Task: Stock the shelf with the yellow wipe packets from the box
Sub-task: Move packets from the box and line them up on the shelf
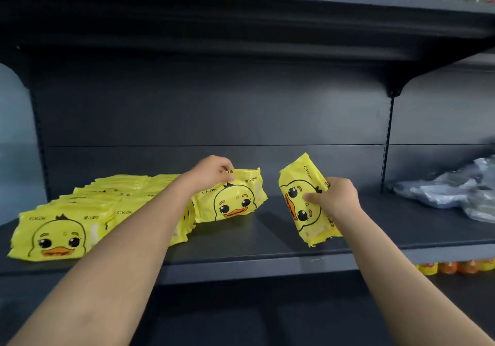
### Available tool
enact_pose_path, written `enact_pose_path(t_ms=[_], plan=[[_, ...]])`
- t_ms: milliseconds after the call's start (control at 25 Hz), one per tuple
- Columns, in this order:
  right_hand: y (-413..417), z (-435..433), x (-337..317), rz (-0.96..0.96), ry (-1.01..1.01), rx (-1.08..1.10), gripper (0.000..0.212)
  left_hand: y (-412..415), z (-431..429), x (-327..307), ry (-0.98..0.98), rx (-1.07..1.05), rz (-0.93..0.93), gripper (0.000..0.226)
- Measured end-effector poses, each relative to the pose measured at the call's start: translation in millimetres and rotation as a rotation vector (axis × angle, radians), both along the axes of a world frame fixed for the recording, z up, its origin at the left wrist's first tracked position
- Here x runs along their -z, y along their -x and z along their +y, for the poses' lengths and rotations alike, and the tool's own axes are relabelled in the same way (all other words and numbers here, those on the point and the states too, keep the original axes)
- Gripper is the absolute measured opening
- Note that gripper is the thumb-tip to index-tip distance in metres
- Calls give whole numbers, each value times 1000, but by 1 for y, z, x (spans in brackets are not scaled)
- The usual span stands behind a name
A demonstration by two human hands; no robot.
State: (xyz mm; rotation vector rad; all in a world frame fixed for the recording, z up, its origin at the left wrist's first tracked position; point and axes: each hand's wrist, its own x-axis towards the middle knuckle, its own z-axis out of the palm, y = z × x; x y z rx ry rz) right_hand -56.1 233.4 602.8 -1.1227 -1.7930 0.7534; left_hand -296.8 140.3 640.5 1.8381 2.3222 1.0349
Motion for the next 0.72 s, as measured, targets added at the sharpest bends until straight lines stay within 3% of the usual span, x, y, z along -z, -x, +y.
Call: enact_pose_path(t_ms=[360,720], plan=[[54,73,13,-81,10,-124,16,54,82,37,192,-38,61,21],[71,106,28,-48,12,-189,17,70,94,53,192,-136,212,19]])
